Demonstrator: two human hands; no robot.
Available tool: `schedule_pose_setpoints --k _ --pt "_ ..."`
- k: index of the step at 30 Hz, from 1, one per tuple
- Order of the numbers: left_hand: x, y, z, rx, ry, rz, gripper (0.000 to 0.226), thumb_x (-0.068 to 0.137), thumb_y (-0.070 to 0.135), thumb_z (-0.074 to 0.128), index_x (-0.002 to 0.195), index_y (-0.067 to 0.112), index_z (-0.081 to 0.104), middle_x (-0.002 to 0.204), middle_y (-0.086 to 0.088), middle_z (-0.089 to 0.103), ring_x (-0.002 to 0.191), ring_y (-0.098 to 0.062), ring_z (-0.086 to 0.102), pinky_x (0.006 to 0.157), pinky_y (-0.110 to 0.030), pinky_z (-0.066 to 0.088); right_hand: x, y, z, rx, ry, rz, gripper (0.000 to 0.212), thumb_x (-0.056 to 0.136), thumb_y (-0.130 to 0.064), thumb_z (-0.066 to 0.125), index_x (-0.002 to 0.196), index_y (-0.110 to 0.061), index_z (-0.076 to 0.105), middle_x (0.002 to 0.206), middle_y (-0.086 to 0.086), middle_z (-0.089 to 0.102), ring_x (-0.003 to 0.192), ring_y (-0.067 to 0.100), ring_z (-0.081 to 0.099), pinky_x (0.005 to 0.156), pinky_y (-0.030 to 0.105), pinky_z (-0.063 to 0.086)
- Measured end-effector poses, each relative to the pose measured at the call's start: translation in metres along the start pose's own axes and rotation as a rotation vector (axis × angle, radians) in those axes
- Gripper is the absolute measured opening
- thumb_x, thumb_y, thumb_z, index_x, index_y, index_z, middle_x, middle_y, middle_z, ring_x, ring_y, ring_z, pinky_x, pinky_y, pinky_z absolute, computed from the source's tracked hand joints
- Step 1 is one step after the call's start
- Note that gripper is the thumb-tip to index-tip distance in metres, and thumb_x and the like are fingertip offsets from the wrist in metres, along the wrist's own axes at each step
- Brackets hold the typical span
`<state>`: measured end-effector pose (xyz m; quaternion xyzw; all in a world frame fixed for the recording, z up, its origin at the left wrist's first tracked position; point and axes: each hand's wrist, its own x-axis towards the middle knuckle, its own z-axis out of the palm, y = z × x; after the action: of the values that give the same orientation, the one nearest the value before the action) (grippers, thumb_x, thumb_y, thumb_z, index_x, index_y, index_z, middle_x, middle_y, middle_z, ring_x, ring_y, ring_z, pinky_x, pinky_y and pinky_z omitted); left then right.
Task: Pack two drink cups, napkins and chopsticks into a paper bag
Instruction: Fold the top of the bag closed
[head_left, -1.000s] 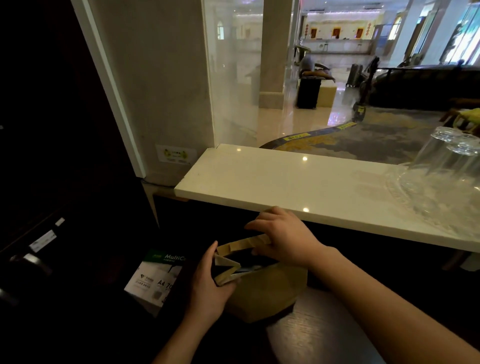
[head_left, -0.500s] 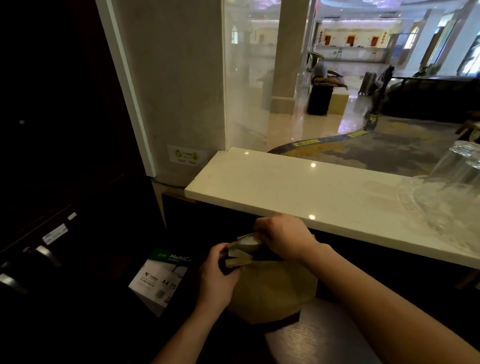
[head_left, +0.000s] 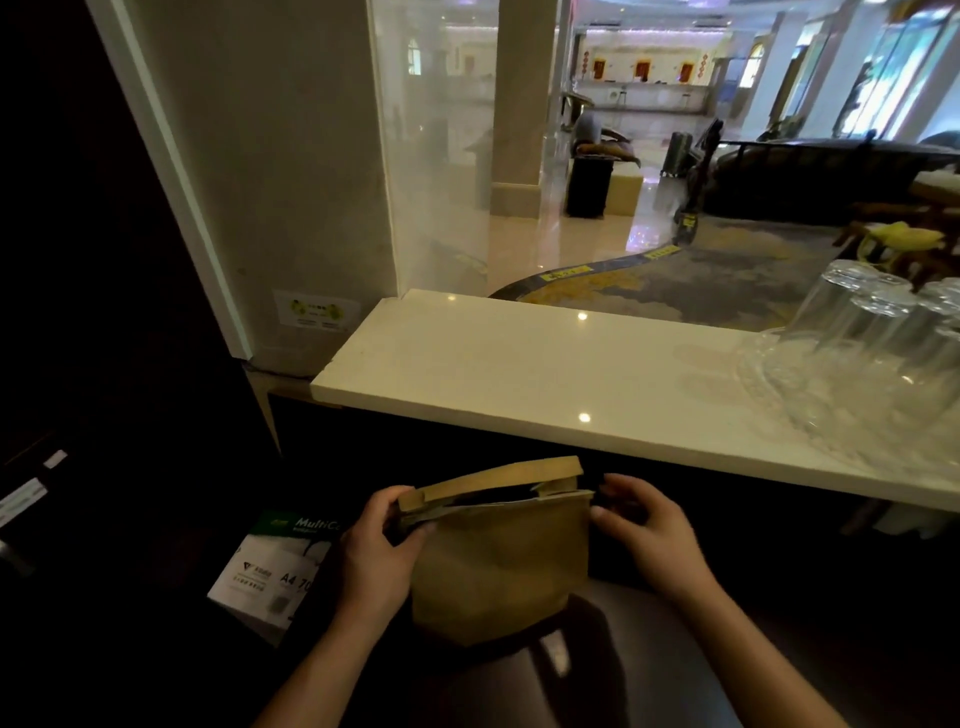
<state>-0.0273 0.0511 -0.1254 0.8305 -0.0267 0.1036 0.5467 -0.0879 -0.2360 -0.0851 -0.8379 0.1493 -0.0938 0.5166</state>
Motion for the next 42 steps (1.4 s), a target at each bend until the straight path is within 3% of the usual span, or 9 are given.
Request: schedule_pose_setpoints --k 3,10,15,21,25,29,34,38,42 --pt "0.001 0.003 0.001 0.006 -0.004 0.023 0.045 0.076 0.011 0.08 0.11 0.033 0.059 0.101 0.021 0.059 0.102 -0.012 0.058 0.08 -0.033 0.05 0.006 0.007 0.014 0.006 -0.117 -0.016 0.056 0.083 -0.036 0.073 0.136 -0.028 0.053 0.125 -0.011 0.061 0.115 0.007 0.057 0.095 0.036 0.054" --pt "0.002 0.003 -0.001 0.072 -0.046 0.034 0.058 0.08 0.018 0.077 0.124 0.045 0.051 0.123 0.011 0.058 0.113 -0.011 0.052 0.088 -0.038 0.051 0.032 -0.013 0.041 0.13 -0.011 0.018 0.013 0.088 -0.028 0.068 0.1 -0.026 0.071 0.096 -0.005 0.071 0.09 0.011 0.067 0.081 0.042 0.06" --pt "-0.002 0.01 -0.014 0.189 -0.109 0.185 0.057 0.081 0.02 0.075 0.124 0.049 0.052 0.118 0.024 0.051 0.105 0.0 0.05 0.081 -0.019 0.042 0.036 -0.014 0.046 0.172 0.001 0.056 0.007 0.087 -0.024 0.069 0.094 -0.022 0.071 0.092 -0.001 0.072 0.087 0.016 0.068 0.079 0.043 0.06" --pt "0.003 0.026 -0.016 0.204 -0.094 0.351 0.028 0.085 0.05 0.052 0.101 0.032 0.066 0.102 0.021 0.058 0.094 0.001 0.057 0.071 -0.024 0.049 0.034 -0.013 0.041 0.198 -0.04 0.081 0.009 0.089 -0.019 0.067 0.097 -0.019 0.071 0.094 0.001 0.072 0.087 0.018 0.069 0.077 0.04 0.061" --pt "0.018 0.039 -0.008 0.355 -0.1 0.338 0.024 0.088 0.041 0.065 0.105 0.025 0.07 0.1 0.01 0.066 0.088 -0.012 0.061 0.071 -0.034 0.053 0.035 -0.01 0.036 0.193 -0.063 0.078 0.01 0.091 -0.019 0.064 0.097 -0.019 0.071 0.094 0.0 0.072 0.089 0.017 0.069 0.078 0.037 0.06" --pt "0.022 0.046 -0.005 0.447 -0.159 0.352 0.027 0.086 0.032 0.07 0.111 0.021 0.071 0.099 0.005 0.069 0.088 -0.015 0.062 0.073 -0.03 0.05 0.035 -0.011 0.029 0.193 -0.087 0.067 0.012 0.09 -0.017 0.065 0.099 -0.019 0.072 0.093 -0.002 0.073 0.089 0.014 0.069 0.076 0.029 0.058" --pt "0.024 0.048 -0.003 0.539 -0.171 0.386 0.024 0.088 0.03 0.068 0.111 0.024 0.071 0.097 0.006 0.069 0.086 -0.018 0.063 0.073 -0.037 0.053 0.031 -0.014 0.021 0.252 -0.124 0.054 0.04 0.082 0.006 0.06 0.113 -0.019 0.068 0.103 -0.001 0.071 0.097 0.012 0.067 0.076 0.025 0.058" --pt "0.025 0.049 -0.001 0.57 -0.18 0.415 0.022 0.087 0.027 0.07 0.109 0.023 0.071 0.096 0.005 0.07 0.083 -0.018 0.064 0.07 -0.035 0.053 0.033 -0.015 0.02 0.261 -0.144 0.021 0.043 0.083 -0.01 0.07 0.124 -0.023 0.062 0.112 -0.003 0.067 0.105 0.012 0.064 0.083 0.025 0.057" --pt "0.025 0.049 -0.001 0.584 -0.185 0.425 0.023 0.087 0.026 0.069 0.109 0.025 0.07 0.096 0.005 0.07 0.083 -0.018 0.065 0.07 -0.034 0.053 0.04 -0.01 0.024 0.043 -0.085 -0.061 0.032 0.084 -0.029 0.073 0.116 -0.029 0.068 0.103 -0.008 0.07 0.098 0.007 0.065 0.084 0.032 0.058"
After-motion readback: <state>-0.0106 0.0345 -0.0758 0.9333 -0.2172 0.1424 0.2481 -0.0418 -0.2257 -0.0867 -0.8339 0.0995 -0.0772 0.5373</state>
